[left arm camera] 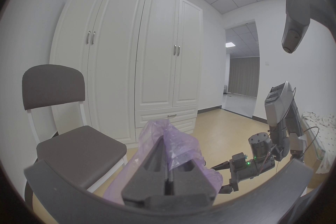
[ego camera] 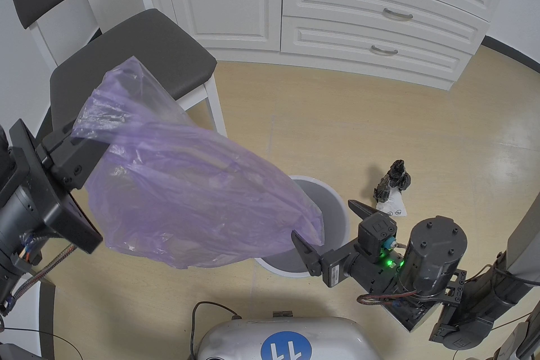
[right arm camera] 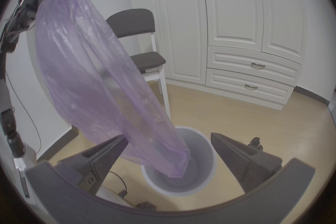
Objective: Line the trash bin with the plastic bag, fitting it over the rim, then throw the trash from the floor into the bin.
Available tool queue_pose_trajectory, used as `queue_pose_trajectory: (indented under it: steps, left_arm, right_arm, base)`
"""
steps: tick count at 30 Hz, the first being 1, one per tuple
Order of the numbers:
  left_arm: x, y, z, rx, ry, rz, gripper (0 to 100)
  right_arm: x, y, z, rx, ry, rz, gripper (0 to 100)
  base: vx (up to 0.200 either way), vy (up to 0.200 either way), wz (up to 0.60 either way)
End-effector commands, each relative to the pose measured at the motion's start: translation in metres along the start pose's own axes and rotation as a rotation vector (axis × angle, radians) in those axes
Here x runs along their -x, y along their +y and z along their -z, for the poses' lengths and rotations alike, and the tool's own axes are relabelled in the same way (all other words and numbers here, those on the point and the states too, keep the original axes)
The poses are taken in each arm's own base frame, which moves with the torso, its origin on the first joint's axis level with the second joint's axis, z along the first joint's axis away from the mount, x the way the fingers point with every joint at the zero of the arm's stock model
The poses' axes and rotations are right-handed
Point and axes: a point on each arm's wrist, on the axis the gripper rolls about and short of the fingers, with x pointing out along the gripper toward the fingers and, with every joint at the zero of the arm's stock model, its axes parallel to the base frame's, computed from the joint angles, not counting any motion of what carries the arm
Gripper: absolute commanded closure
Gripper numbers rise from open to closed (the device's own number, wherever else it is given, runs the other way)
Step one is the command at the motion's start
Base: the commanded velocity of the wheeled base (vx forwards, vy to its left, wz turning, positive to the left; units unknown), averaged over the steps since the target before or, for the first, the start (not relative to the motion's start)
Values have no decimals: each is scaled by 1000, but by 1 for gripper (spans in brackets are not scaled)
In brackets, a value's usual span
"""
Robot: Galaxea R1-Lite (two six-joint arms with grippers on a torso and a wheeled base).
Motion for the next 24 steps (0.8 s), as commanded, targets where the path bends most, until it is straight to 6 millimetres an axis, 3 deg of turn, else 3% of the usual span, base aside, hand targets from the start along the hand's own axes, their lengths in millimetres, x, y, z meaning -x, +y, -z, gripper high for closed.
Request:
queue_pose_trajectory:
  steps: [1,6,10,14,24]
  left_arm:
    - [-2,-1,2,-2,11,2,100]
    - [0,0,0,-5,1,-1,100]
    - [1,1,0,-6,-2,-4,100]
    - [2,1,-2,-3,-8,-4,100]
    - [7,4,-10,8,-64,-18,100]
  right_arm:
    - [30,-12,-11,64,17,-26,0]
    - [59,-29,-10,169,99,-75,0]
    - [65,-37,-14,215,88,-61,0]
    - [53,-43,-14,205,100,-23,0]
    - [0,-21,2,2,118,-19,0]
  base:
    - [0,0,0]
    - [0,0,0]
    - [0,0,0]
    - [0,0,0]
    - [0,0,0]
